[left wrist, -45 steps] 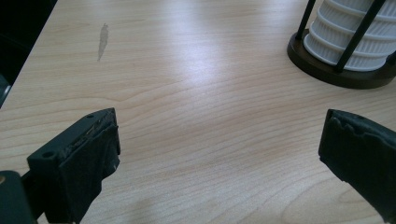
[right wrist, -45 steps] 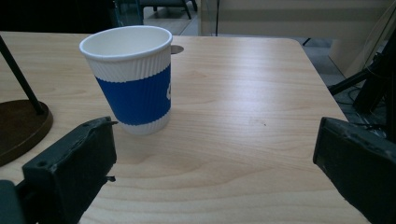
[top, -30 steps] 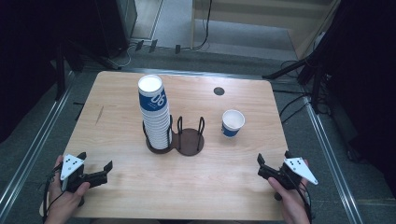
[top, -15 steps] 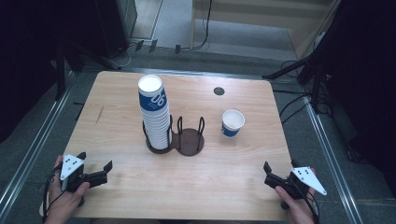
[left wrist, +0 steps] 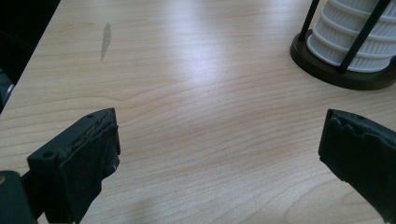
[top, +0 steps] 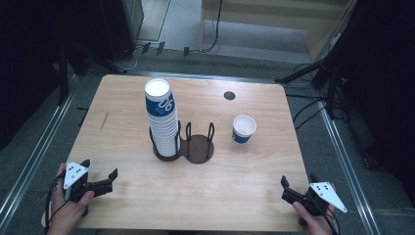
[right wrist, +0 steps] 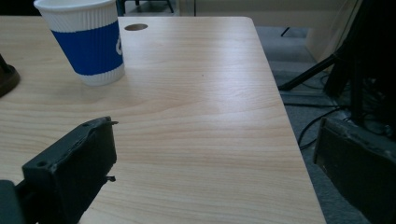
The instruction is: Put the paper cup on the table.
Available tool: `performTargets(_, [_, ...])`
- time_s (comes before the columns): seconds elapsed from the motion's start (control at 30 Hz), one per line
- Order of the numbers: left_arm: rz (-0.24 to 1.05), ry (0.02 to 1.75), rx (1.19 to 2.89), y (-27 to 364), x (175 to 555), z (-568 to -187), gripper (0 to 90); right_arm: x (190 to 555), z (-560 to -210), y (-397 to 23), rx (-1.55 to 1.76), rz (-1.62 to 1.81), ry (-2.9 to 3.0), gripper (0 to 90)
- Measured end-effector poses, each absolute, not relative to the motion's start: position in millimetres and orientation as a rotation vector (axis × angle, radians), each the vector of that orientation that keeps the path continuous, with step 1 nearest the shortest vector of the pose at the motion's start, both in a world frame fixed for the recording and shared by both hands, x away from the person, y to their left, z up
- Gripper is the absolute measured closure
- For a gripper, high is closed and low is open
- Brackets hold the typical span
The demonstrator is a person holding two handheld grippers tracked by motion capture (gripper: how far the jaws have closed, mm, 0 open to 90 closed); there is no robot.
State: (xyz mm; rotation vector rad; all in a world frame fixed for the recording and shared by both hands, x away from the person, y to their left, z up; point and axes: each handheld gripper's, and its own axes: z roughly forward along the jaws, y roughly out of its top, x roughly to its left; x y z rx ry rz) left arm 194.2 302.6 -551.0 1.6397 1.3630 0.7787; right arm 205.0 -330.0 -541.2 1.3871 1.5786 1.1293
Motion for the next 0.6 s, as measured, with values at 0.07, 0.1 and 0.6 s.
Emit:
performTargets(0.07, [0.778, 1.363, 1.64, 302.7, 194.3, -551.0, 0.0, 204.0, -543.0, -327.4, 1.373, 1.118, 1.588, 0.0])
performTargets(0.1, [0.779, 1.362, 1.639, 302.7, 194.4, -551.1, 0.0, 203.7, -543.3, -326.5, 1.375, 1.121, 1.59, 0.0])
performTargets(0.6, [0.796, 1.347, 1.648, 301.7, 193.9, -551.0, 0.0, 199.4, -546.0, -330.0, 1.414, 1.176, 1.519, 0.0])
